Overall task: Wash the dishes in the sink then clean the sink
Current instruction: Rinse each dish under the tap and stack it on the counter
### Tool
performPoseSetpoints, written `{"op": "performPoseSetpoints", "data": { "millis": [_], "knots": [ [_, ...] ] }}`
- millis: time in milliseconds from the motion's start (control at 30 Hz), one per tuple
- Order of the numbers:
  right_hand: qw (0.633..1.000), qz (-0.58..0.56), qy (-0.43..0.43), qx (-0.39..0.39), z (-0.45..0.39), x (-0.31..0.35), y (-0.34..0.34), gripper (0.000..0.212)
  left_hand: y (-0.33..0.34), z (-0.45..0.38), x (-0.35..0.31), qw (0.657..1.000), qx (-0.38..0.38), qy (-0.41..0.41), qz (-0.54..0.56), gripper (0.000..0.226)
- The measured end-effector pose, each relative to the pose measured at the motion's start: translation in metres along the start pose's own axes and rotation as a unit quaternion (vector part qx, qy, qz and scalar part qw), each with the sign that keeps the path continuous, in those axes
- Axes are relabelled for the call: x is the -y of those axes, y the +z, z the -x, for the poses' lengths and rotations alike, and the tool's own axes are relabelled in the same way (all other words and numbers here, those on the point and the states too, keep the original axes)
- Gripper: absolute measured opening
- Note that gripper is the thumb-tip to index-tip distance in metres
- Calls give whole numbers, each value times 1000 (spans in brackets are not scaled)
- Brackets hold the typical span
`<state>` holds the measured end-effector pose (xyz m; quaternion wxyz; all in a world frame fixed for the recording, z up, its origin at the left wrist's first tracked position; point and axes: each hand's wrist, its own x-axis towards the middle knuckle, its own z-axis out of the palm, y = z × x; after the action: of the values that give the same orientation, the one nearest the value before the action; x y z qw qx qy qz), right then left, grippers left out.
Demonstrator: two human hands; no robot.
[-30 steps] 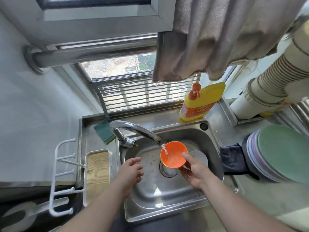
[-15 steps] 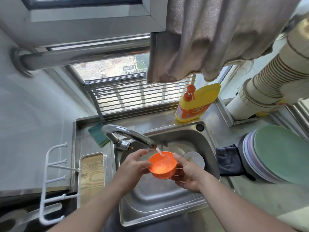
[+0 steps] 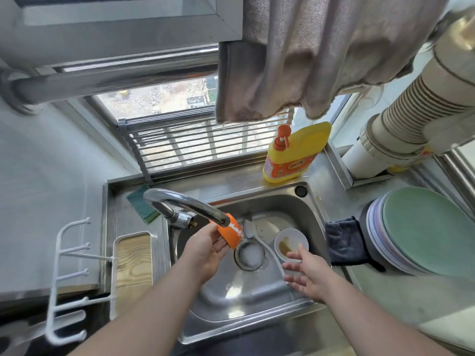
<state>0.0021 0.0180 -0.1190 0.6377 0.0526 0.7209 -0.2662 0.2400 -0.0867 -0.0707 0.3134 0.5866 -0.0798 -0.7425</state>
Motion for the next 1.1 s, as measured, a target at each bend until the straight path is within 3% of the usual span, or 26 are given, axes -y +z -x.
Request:
{"op": "performPoseSetpoints", "data": {
  "millis": [167,500,700,833,967,1100],
  "knots": [
    [1000,-14,-3,-10,-5,-8,-5,50,9,10,-4,999,22,-8,33,18],
    [1000,-2,-20,7,11,-15,12,47,-21,29,17,984,81,-42,-153,24],
    [998,32,-55,3,23,-19,27,35,-46,35,15,968,86,-13,-237,20],
    [995,63,-73,20,40,-26,49,26,-67,29,20,918,100,42,-381,23],
    [993,73,-52,77,55,-34,74,39,-77,30,25,775,112,167,-599,18],
    [992,68,-21,104,56,-40,83,58,-83,36,31,712,142,244,-643,24]
  ]
}}
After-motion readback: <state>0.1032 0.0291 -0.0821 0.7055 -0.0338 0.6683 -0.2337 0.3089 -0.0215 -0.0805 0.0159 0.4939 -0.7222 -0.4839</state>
